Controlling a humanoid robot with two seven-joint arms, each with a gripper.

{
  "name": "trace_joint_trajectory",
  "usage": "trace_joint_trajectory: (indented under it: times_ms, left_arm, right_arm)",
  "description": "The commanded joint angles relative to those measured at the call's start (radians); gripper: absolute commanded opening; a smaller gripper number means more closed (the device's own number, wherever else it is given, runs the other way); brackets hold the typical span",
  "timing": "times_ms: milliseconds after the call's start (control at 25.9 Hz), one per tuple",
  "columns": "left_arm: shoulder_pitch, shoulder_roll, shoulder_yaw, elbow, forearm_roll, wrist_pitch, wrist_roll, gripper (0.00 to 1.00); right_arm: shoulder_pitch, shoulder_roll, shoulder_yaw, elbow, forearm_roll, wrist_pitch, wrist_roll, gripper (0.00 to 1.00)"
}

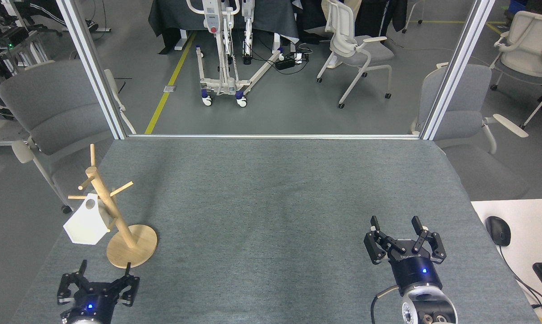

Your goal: Hang cup on storage rack

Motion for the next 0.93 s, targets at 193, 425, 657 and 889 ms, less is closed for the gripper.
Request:
trace_joint_trajectory:
  times_ms: [193, 425, 657, 889]
  left_arm:
    - [-0.033, -0.156, -0.316, -0.144, 0.044, 0.024, -0.005, 0.99]
    - [-0.144, -0.162, -0.529, -0.175, 0.085, 0.162, -0.025, 0.99]
    - [-0.136, -0.157, -0.558, -0.235, 0.107, 0.223, -0.151, 0.99]
    - [-0.069, -0.156, -0.550, -0.284, 0.148, 0.262, -0.163, 0.99]
  right_arm:
    - [-0.001, 0.027, -0.004, 0.000, 0.000, -0.002, -0.003, 1.00]
    - [-0.006, 0.027, -0.002, 0.000, 0.000, -0.006, -0.003, 1.00]
    - [-0.026, 0.028, 0.006, 0.000, 0.000, -0.006, -0.003, 1.00]
    - [-0.030, 0.028, 0.006, 0.000, 0.000, -0.003, -0.003, 1.00]
